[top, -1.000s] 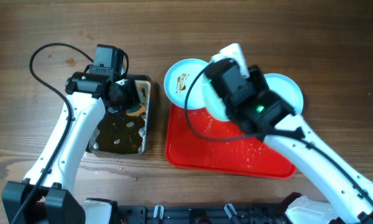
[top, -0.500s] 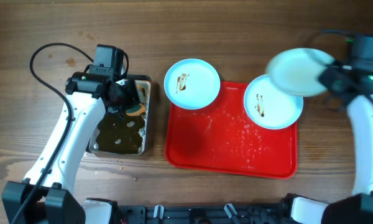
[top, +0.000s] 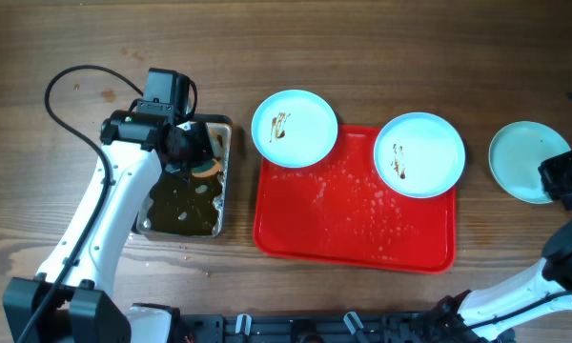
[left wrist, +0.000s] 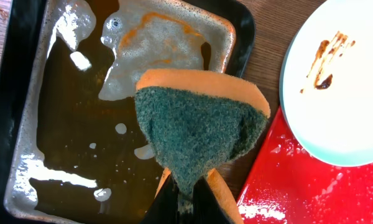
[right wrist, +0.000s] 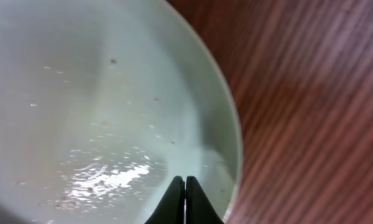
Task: Clean dirty plates on tray and stack at the side
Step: 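Set the plate down on the table right of the red tray, then grasp the right-rear white plate with the right gripper and pull it forward, then dip the sponge in the black tray water with the left gripper, then tilt the plate with the right gripper and bring the sponge onto it, then scrub the tilted plate with the sponge in the left gripper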
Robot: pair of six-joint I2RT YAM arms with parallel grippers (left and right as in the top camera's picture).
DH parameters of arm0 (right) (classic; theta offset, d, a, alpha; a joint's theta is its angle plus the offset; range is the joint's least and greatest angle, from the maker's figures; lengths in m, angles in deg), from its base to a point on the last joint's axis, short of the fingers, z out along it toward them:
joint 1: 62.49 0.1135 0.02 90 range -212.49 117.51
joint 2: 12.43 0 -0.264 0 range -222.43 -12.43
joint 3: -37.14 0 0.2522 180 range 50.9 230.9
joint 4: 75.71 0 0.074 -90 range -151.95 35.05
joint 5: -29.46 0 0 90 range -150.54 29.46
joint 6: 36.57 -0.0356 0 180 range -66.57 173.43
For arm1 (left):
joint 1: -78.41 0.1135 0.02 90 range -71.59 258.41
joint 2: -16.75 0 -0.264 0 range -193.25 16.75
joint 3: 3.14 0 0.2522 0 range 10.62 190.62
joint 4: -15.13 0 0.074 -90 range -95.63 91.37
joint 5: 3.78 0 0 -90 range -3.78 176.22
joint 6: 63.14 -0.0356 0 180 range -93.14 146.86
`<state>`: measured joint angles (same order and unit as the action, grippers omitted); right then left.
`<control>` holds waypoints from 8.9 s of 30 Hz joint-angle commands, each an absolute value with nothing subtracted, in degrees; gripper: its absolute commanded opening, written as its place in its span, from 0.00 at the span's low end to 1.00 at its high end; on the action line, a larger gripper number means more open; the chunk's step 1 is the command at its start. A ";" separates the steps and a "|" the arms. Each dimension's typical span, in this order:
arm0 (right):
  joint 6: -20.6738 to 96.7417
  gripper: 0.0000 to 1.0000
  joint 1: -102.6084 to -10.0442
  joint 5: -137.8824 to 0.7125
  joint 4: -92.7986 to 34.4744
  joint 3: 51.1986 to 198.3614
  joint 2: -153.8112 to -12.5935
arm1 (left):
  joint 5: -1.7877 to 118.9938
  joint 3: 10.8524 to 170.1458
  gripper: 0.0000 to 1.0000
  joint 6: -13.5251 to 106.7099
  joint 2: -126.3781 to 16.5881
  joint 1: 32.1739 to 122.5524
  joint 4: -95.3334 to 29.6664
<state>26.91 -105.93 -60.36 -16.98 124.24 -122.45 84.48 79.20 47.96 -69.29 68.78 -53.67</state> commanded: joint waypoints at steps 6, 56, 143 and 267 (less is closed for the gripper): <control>28.11 0.57 -104.38 -67.77 -13.04 129.56 -120.94 | 86.19 78.15 0.04 46.56 -70.82 68.96 -52.84; 38.38 0.04 -78.41 -78.17 -14.73 127.28 -127.52 | 81.07 67.09 0.04 46.60 -70.80 78.27 -46.96; 35.94 0.04 -65.52 -77.60 -7.60 104.88 -110.82 | 51.81 75.24 0.04 43.98 -81.77 52.79 -25.46; 30.93 0.04 -51.90 -76.79 -11.08 104.88 -110.84 | 114.93 78.78 0.04 54.19 -94.69 19.80 -18.97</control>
